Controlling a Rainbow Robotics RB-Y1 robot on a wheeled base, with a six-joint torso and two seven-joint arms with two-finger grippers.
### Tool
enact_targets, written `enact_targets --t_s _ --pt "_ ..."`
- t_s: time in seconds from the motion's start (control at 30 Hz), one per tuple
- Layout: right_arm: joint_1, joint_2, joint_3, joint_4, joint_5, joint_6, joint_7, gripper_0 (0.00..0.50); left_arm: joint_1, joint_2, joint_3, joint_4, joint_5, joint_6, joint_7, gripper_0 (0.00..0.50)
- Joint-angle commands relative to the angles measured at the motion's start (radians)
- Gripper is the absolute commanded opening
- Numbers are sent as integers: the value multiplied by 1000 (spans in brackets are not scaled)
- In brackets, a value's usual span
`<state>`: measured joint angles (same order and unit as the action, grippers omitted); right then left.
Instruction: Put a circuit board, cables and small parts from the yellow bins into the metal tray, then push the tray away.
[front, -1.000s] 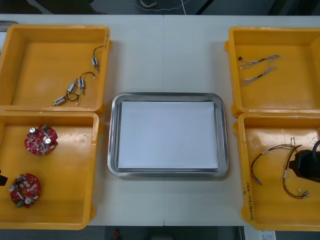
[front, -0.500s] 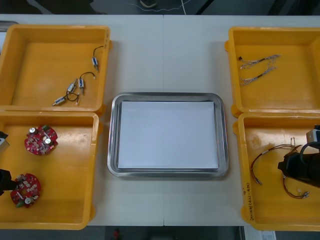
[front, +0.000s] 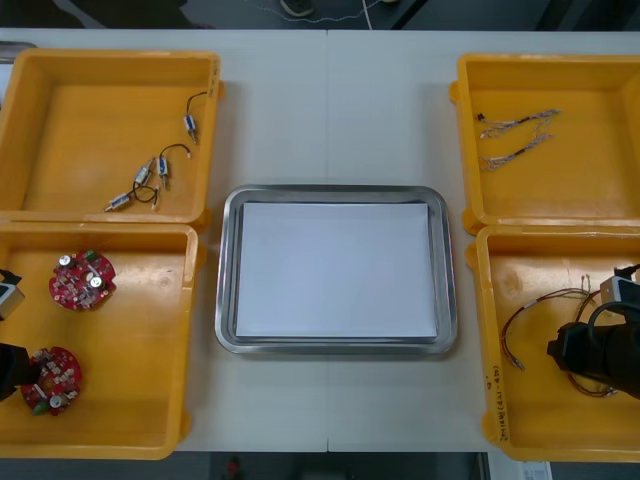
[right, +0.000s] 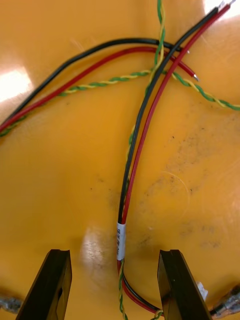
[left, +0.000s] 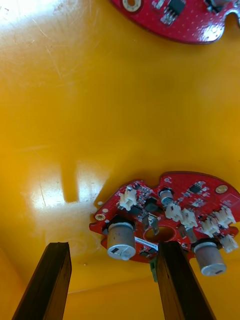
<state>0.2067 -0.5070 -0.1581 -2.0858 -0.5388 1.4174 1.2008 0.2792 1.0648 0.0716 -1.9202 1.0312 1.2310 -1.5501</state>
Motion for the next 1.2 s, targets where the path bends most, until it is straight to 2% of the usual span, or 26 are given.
enact_targets --t_s 0.03,0.27,0.6,0.63,0.67,0.7,0.77,0.8,0.83,0.9,0.97,1.2 --pt "37 8 26 -3 14 -37 5 500 24 44 -29 12 -19 -21 -105 500" --pt "37 8 40 26 17 -84 5 500 24 44 -55 29 -28 -56 -108 500" --pt "54 8 43 27 17 -86 14 500 26 44 -64 38 -34 -73 -111 500" --pt "54 8 43 26 17 -86 13 393 28 44 -64 38 -34 -73 -111 500" --pt "54 8 43 27 17 -84 13 177 28 44 -64 38 -34 -73 -111 500" --pt "54 8 43 27 17 -84 13 79 28 44 -64 38 -34 -73 -111 500" --pt "54 8 43 26 16 -84 13 0 28 44 -64 38 -36 -73 -111 488" --pt "54 8 43 26 17 -84 13 0 28 44 -62 38 -37 -73 -111 389" --pt "54 8 43 26 17 -84 13 0 28 44 -64 38 -37 -73 -111 342" --pt "56 8 38 24 17 -86 14 0 28 44 -62 38 -37 -73 -111 104" --pt "54 8 31 16 13 -84 14 0 28 44 -62 38 -39 -73 -110 3" --pt "54 5 -34 -68 3 -20 22 0 26 44 -62 38 -31 -73 -107 0"
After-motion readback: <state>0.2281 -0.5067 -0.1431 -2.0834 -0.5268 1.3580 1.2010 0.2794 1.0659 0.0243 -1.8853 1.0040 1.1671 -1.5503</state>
